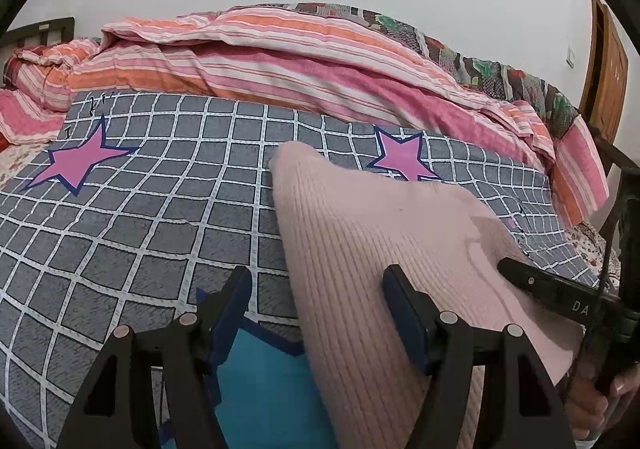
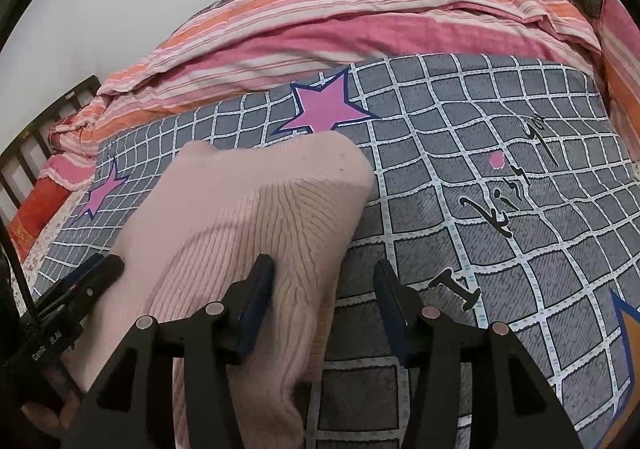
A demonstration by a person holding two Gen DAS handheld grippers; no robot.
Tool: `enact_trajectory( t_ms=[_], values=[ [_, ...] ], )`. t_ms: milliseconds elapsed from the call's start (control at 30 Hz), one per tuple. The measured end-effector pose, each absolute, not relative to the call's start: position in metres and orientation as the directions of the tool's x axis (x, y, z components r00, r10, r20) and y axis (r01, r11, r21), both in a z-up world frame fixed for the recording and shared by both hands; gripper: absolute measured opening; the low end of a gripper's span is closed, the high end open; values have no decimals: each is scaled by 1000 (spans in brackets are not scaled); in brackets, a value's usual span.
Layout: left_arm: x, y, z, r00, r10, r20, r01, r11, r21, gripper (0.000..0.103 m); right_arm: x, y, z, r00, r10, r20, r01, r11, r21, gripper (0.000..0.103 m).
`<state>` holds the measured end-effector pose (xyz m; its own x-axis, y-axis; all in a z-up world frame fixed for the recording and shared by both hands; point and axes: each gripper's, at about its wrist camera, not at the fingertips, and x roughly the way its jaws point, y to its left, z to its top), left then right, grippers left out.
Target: Fold small clothes
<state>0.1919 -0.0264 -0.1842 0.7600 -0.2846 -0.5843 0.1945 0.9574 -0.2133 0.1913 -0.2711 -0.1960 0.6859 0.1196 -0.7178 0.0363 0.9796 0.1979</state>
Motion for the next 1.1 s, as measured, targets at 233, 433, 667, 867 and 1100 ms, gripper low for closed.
enact_trajectory(
  t_ms=[233, 433, 667, 867, 1100],
  values=[
    [188, -23, -179, 774, -285, -565, 194, 957, -216, 67, 181, -247, -188, 733, 92, -674, -36, 995, 96, 17],
    [186, -18, -173, 785, -294, -545, 200, 953, -227, 67, 177, -254, -181, 763, 103, -638, -32, 992, 122, 13],
    [187, -23, -177, 772, -293, -564, 203, 955, -218, 67, 185, -255, -190, 727, 65, -683, 8, 995, 103, 15],
    [185, -18, -178, 762, -314, -567, 210, 947, -243, 67, 179, -272, -187, 721, 122, -683, 24, 980, 200, 33],
    [180, -12, -173, 733, -319, -601, 225, 947, -228, 72, 162, -268, -183, 703, 128, -700, 34, 977, 212, 37]
  ],
)
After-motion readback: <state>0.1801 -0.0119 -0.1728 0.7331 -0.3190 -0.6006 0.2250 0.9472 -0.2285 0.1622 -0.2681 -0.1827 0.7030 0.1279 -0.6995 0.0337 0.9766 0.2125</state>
